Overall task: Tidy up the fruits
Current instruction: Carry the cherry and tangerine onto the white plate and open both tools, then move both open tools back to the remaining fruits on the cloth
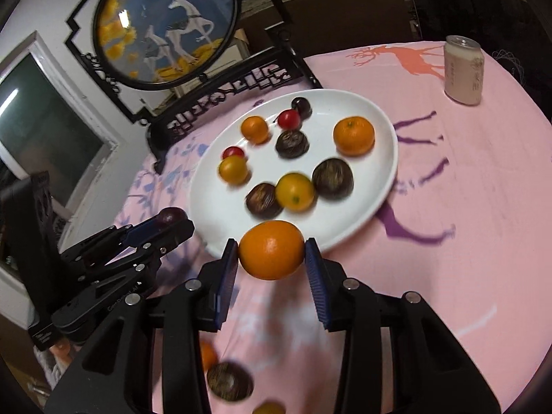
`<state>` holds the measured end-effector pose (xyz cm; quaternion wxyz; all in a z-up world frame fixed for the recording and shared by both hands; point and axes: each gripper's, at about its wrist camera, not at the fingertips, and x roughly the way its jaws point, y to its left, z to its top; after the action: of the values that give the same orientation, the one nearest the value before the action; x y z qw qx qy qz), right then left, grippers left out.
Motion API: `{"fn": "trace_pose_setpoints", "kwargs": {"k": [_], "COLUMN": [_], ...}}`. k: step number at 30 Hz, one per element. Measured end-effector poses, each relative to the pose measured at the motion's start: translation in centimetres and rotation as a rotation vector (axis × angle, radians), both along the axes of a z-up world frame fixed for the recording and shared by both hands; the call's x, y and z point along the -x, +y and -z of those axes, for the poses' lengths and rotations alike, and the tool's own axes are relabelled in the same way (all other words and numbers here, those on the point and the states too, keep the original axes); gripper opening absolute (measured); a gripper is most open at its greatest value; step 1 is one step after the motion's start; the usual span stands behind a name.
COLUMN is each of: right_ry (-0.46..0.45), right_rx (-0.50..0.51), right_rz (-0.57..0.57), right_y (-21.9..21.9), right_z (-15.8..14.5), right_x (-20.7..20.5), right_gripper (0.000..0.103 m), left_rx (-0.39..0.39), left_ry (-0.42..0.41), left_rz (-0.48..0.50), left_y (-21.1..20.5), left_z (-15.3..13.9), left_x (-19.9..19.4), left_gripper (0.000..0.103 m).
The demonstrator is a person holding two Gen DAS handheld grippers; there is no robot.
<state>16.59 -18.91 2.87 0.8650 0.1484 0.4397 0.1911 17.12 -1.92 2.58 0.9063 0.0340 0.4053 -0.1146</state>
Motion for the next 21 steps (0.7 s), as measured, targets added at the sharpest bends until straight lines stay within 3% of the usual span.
{"fn": "trace_pose_setpoints", "kwargs": {"k": [3, 4, 6, 12, 21], "right_ry": [-0.008, -0.015, -0.029, -0.041, -0.024], "right_rx": [0.043, 0.046, 0.042, -0.034, -0.026], "right_rz": [0.003, 0.012, 0.021, 0.039, -0.018], "right_y": [0.7, 0.7, 0.3, -1.2, -0.6], "right_z": [0.7, 0.9, 0.9, 0.4, 0.7], "right_x": [-1.0, -1.3, -1.4, -0.5, 3.4], "right_gripper": [0.042, 0.05, 0.061, 0.061, 0.061], "left_rx": [0.014, 0.018, 0.022, 0.055, 0.027], "left_ry": [0.018, 0.017, 0.02, 0.003, -0.002], "left_rz": [-0.01, -0.017, -0.021, -0.038, -0.015], "left_y": [-0.3, -0.3, -0.3, 0.8, 1.7], "left_z": [0.8, 1.0, 1.4, 1.0, 1.6], "left_x": [-1.5, -1.8, -2.0, -1.0, 4.0], "left_gripper": [0.031, 0.032, 0.044, 0.044, 0.045]}}
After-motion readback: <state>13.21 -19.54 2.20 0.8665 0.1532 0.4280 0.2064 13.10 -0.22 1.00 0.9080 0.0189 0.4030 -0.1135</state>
